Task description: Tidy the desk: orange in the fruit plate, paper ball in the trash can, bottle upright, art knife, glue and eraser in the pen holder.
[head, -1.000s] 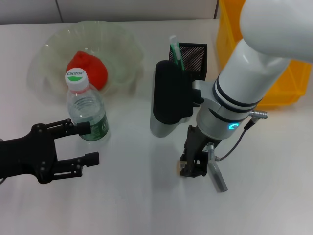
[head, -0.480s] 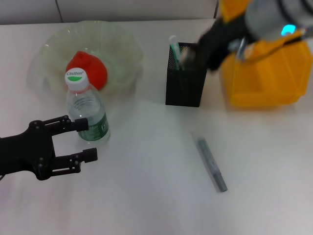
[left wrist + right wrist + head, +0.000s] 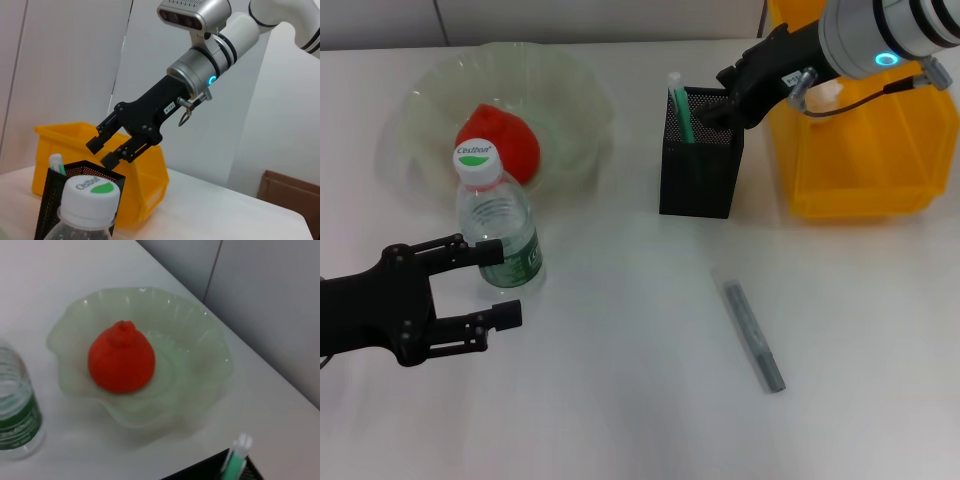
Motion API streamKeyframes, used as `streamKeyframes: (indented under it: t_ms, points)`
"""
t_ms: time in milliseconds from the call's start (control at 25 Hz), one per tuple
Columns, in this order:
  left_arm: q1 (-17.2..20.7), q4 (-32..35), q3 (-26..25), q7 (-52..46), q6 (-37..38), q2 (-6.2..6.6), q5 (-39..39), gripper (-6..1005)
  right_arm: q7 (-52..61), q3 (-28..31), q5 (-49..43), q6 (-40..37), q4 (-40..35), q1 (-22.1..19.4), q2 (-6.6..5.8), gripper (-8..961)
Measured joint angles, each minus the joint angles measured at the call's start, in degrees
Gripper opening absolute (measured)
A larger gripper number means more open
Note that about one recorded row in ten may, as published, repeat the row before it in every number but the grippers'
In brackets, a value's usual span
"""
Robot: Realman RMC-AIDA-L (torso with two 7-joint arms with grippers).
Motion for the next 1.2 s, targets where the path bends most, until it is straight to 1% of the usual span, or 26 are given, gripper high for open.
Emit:
streamKeyframes:
  t_ms: [40,120,160,200,240,360,400,440,560,600,640,800,1000,1200]
  points:
    - [0.0,0.0,0.0,0.0,0.0,0.0,0.0,787,0.0,0.1,0.2,-0.8,-0.5,-0.1,0.0,472]
    - [-0.1,0.0,0.0,0.0,0.0,-0.05,0.1,787,0.2,0.4,0.7,-3.6,-1.8,-0.3,-0.01,479]
    - [-0.1,0.0,0.0,0.0,0.0,-0.07,0.1,787,0.6,0.5,1.1,-7.1,-3.3,-0.3,-0.06,483]
    - [-0.1,0.0,0.0,0.0,0.0,-0.09,0.1,787,2.2,0.5,1.3,-14.0,-6.3,-0.4,-0.09,487]
    - [-0.1,0.0,0.0,0.0,0.0,-0.11,0.1,787,2.2,0.5,1.3,-14.0,-6.3,-0.4,-0.09,490]
    - [-0.1,0.0,0.0,0.0,0.1,-0.17,0.1,787,5.0,-0.5,1.3,-21.9,-9.1,-0.5,0.04,501]
    - [-0.2,0.0,0.0,-0.1,0.2,-0.18,0.1,787,7.3,-2.7,0.9,-24.2,-8.6,-0.5,0.12,505]
    - [-0.2,0.0,0.0,-0.1,0.2,-0.18,0.1,787,7.3,-2.7,0.9,-24.2,-8.6,-0.5,0.12,508]
    - [-0.4,0.0,0.1,-0.4,0.4,-0.32,0.1,787,9.8,-7.3,-0.9,-23.8,-4.6,-0.4,0.13,505]
    - [-0.6,0.0,0.3,-0.6,0.2,-0.42,0.1,787,10.7,-9.7,-1.8,-21.9,-1.7,-0.3,0.18,501]
    - [-0.6,0.0,0.3,-0.6,0.2,-0.42,0.1,787,10.7,-9.7,-1.8,-21.9,-1.7,-0.3,0.18,496]
    - [-0.6,0.0,0.5,-0.6,0.0,-0.53,0.1,787,12.7,-13.5,-2.0,-17.4,3.8,0.1,0.22,477]
    - [-0.6,0.0,0.5,-0.6,0.0,-0.6,0.1,788,13.0,-15.4,-1.9,-14.6,7.4,0.8,0.3,452]
    - [-0.6,0.0,0.6,-0.6,0.0,-0.69,0.2,788,13.8,-17.1,-1.7,-12.9,9.1,1.3,0.36,441]
